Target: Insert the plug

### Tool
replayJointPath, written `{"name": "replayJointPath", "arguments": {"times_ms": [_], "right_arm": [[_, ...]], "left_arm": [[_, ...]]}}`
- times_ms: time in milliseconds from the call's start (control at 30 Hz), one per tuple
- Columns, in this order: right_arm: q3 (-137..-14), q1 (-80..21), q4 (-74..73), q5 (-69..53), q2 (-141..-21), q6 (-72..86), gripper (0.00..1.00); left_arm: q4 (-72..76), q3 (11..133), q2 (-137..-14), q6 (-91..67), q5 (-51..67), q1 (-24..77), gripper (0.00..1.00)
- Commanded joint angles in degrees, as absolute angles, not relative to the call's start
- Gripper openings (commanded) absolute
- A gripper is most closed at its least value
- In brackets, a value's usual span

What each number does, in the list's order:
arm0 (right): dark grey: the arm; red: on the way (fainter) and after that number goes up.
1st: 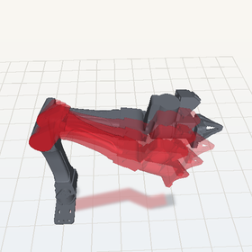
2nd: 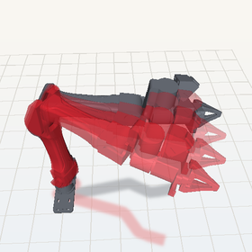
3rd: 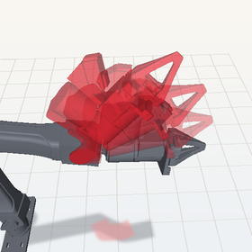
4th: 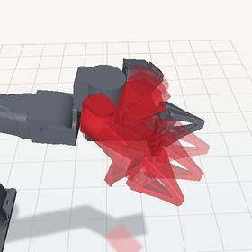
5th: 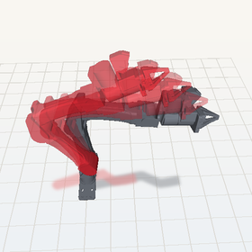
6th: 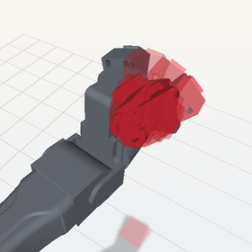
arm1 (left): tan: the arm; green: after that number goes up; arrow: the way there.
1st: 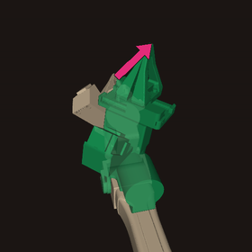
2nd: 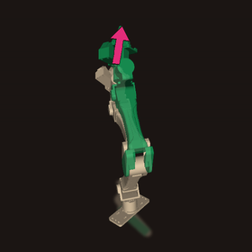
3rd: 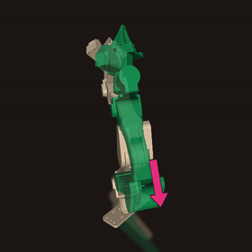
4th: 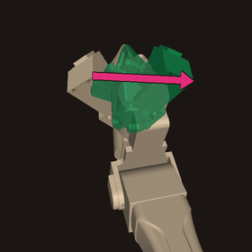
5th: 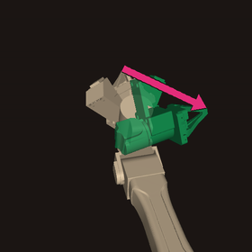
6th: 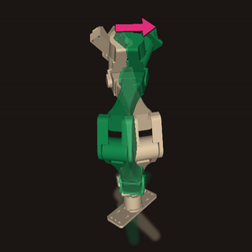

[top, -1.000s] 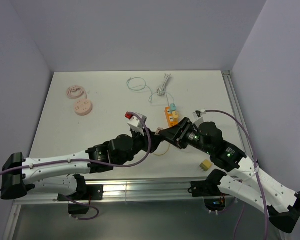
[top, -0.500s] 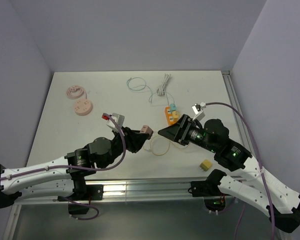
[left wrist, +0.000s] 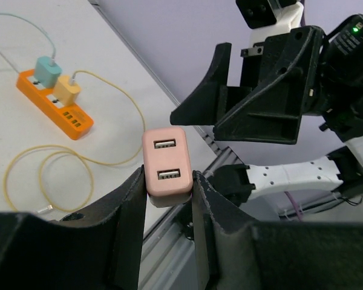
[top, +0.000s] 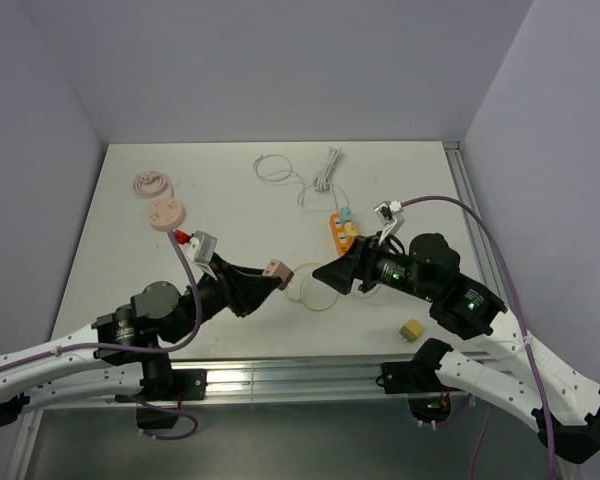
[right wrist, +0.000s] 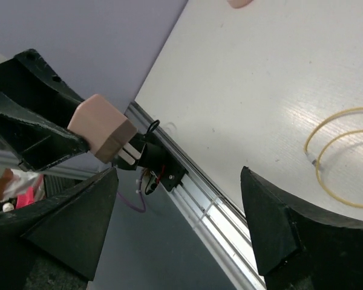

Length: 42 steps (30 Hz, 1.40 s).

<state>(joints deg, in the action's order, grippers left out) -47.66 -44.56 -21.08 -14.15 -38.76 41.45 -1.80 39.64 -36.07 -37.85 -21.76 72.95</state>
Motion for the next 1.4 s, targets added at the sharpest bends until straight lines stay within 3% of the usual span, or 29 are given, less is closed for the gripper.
{"name": "replayJointPath", "arguments": {"times_ms": [0,167,400,700,1067,1200,1300,1367], "right_arm": [[-47.4,-44.6,-13.9,-18.1,-37.1,36.0,0.88],[-43.5,-44.6,-2.2,-30.5,-35.2,36.4,0.76],[-39.9,-44.6,9.8,-37.4,-35.9,39.8,0.75],[-38.0,-45.5,13.9,-37.8,-38.5,42.0,0.67],[-35.8,-46.4,18.0,-39.4,-39.0,43.6,0.48],[-35.4,-46.6,19.7,-40.3,-38.9,43.9,0.33],[-35.9,-46.5,19.3,-40.3,-38.8,43.3,0.00],[-37.3,-46.6,16.5,-39.4,-38.8,41.3,0.00]], "left_arm": [[-1.1,39.6,-34.7,-40.1,-15.7,72.9,0.00],[4.6,37.3,-33.2,-43.8,-11.8,72.9,0.00],[11.0,35.5,-33.4,-48.1,-9.7,72.9,0.00],[16.3,35.8,-36.6,-49.0,-7.0,72.9,0.00],[17.3,36.0,-37.1,-48.8,-7.0,72.9,0.00],[17.4,35.9,-37.6,-48.9,-6.6,72.9,0.00],[15.3,37.2,-38.4,-48.4,-6.9,72.9,0.00],[12.8,38.4,-38.9,-47.5,-7.5,72.9,0.05]]}}
